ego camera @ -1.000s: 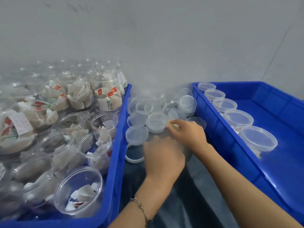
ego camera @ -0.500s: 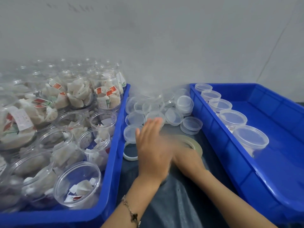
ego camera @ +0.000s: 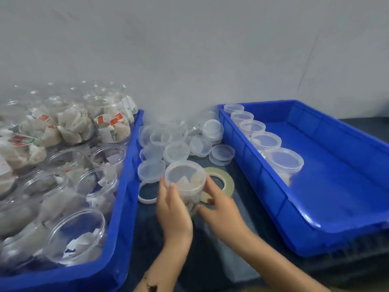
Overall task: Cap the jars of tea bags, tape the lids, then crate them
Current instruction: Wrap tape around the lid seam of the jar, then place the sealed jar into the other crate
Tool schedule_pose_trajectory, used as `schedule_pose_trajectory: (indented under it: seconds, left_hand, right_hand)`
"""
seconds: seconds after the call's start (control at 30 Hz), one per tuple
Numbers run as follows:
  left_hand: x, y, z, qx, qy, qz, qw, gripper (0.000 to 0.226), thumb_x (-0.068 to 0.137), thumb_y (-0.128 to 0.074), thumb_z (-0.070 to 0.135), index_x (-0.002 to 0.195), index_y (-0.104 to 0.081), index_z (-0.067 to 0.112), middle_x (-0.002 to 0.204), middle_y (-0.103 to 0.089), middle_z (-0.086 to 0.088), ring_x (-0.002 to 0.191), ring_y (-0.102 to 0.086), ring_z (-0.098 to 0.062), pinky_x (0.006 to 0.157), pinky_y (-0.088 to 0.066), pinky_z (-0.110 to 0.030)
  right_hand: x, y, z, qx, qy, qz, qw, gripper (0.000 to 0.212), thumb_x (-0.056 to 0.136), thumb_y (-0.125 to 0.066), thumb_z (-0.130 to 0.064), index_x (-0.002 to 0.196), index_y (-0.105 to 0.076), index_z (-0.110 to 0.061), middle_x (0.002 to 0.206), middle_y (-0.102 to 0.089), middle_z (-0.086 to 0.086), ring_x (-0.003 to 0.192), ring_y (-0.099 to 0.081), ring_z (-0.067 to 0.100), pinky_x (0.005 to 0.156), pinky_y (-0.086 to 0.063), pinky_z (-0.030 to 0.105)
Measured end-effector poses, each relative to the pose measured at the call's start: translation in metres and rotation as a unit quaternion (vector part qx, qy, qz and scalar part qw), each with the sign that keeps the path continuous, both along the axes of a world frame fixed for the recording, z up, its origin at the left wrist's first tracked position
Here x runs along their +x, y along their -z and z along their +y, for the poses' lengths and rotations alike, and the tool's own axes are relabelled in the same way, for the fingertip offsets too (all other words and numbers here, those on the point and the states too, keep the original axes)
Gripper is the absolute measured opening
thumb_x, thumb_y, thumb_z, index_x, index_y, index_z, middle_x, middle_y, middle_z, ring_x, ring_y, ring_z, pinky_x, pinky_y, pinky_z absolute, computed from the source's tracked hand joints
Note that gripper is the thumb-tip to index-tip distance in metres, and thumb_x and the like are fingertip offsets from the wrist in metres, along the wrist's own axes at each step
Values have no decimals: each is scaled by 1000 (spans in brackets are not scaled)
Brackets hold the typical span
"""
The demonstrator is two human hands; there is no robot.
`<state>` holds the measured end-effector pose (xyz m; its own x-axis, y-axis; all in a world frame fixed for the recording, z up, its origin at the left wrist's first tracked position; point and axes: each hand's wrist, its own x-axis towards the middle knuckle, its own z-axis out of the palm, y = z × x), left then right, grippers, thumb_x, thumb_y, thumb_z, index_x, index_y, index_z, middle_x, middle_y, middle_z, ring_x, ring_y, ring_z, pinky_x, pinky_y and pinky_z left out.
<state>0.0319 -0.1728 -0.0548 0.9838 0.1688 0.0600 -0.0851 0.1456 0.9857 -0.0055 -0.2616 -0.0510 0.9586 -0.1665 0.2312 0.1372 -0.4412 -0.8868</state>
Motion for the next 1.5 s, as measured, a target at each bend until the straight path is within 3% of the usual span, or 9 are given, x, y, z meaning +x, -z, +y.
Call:
schedule_pose_trajectory:
  seconds: [0.3, 0.4, 0.5, 0.6, 0.83, 1.07, 1.27, 1.4, 1.5]
  left_hand:
    - [-39, -88, -79, 0, 374, -201, 905, 53, 83, -46, 53, 134, -38, 45, 135, -51, 22, 126, -44, 5, 103, -38, -22]
    - [-50, -73, -99, 63, 455, -176, 870, 74, 81, -47, 57, 146, -11, 49, 146, -34, 29, 134, -27, 10, 114, -27, -34]
    - [-56, -58, -113, 208, 442, -196, 850, 77, 83, -40, 60, 134, 17, 63, 143, -17, 41, 127, -4, 28, 120, -3, -42]
    - [-57, -49, -122, 317, 406, -237, 824, 73, 88, -33, 61, 126, 29, 63, 154, -4, 30, 138, 8, 14, 113, 20, -42]
    - [-43, -28, -140, 441, 406, -216, 770, 71, 91, -23, 68, 147, 10, 42, 158, -14, 15, 139, 30, -5, 108, 26, -53]
    - [-45, -12, -139, 550, 384, -251, 698, 77, 89, -13, 70, 152, 0, 28, 159, 11, 8, 134, 40, -13, 102, 30, -56]
    - [-38, -15, -108, 567, 366, -240, 698, 82, 83, -5, 70, 152, 0, 26, 159, 13, 11, 130, 44, -10, 101, 30, -53]
    - [-25, -34, -72, 569, 290, -214, 739, 82, 81, -3, 70, 151, 6, 29, 158, 17, 9, 130, 45, -7, 102, 32, -47]
    - [-21, -47, -38, 573, 228, -179, 767, 78, 84, -5, 70, 150, 11, 31, 155, 25, 11, 129, 46, -6, 103, 33, -44]
  right_hand:
    - [-77, -84, -75, 0, 248, -246, 937, 97, 75, -75, -24, 141, -7, -42, 124, -47, -28, 115, -47, -11, 86, -40, 5]
    - [-96, -70, -95, -91, 335, -252, 903, 77, 76, -69, -29, 142, -30, -40, 132, -44, -27, 126, -43, 2, 99, -43, 26]
    - [-101, -49, -111, -107, 361, -214, 901, 62, 78, -71, -14, 127, -46, -43, 137, -49, -8, 128, -45, 18, 100, -44, 40]
    - [-99, -41, -124, -77, 338, -197, 917, 57, 77, -70, -11, 118, -49, -45, 117, -53, -34, 114, -51, -7, 89, -43, 10]
    - [-98, -31, -143, -104, 361, 10, 927, 38, 78, -61, -39, 108, -41, -52, 94, -52, -19, 77, -57, 7, 64, -44, 33]
    - [-94, -34, -146, -334, 313, 204, 865, 37, 86, -43, -56, 106, -29, -28, 64, -38, -12, 53, -35, 6, 46, -22, 23]
    - [-90, -37, -133, -534, 317, 327, 713, 52, 93, -26, -58, 134, -30, -27, 141, -31, 17, 125, -35, 36, 94, -40, 37]
    - [-76, -43, -104, -433, 336, 83, 832, 56, 83, -72, -27, 128, -54, 1, 138, -35, 39, 127, -27, 60, 96, -33, 65]
    - [-59, -53, -63, -352, 203, 34, 913, 66, 84, -68, -27, 142, -37, -17, 154, -20, 17, 144, -6, 39, 114, -12, 49]
